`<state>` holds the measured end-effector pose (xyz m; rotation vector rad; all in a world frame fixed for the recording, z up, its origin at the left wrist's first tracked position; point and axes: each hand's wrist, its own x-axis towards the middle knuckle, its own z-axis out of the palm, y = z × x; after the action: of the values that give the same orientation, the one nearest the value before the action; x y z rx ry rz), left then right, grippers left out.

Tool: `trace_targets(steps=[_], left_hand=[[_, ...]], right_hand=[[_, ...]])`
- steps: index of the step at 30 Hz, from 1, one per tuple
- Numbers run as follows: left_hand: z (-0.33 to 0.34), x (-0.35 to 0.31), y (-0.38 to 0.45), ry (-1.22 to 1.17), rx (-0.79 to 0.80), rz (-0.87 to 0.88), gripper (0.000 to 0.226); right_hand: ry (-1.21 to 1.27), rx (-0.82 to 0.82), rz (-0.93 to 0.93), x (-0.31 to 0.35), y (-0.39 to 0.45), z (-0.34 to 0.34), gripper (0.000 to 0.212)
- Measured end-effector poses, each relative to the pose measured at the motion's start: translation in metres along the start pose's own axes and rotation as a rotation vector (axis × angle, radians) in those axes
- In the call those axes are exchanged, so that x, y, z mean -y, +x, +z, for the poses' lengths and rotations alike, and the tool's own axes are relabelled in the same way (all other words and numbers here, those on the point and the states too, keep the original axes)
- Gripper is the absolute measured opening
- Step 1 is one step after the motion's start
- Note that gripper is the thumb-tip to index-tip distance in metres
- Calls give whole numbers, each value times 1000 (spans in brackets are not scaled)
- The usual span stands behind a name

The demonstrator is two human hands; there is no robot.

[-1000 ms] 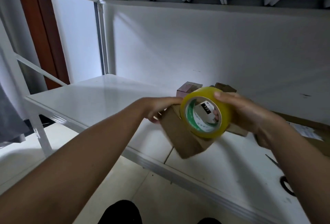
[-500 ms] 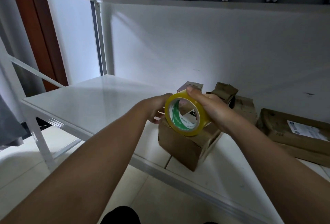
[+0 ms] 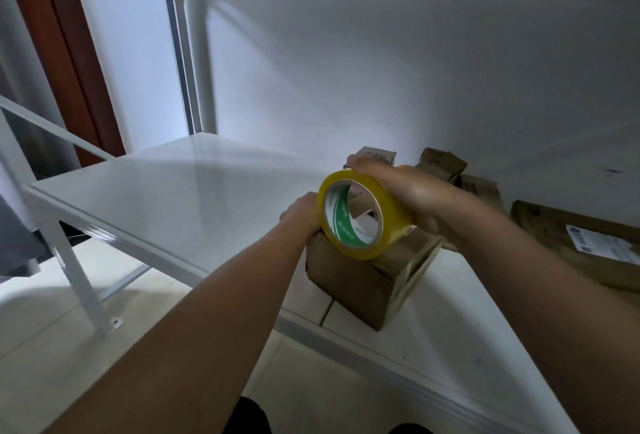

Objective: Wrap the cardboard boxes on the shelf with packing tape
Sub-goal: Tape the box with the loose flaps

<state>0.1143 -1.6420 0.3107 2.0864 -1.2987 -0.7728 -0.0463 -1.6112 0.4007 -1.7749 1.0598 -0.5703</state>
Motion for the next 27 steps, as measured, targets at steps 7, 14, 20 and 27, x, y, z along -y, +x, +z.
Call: trace_targets(steps=[7, 14, 20, 27], left_hand=[[0, -5, -7, 287, -144, 24, 31], [1, -12, -14, 384, -200, 23, 24], [3, -17, -25, 678, -406, 294, 24], [-2, -19, -41, 617, -45, 764, 33]], right_hand=[[-507, 207, 308, 5, -40, -51, 59], [-426, 239, 417, -75, -57, -45, 53], [-310, 209, 406, -85, -58, -44, 51], [-591, 228, 339, -80, -48, -49, 93]])
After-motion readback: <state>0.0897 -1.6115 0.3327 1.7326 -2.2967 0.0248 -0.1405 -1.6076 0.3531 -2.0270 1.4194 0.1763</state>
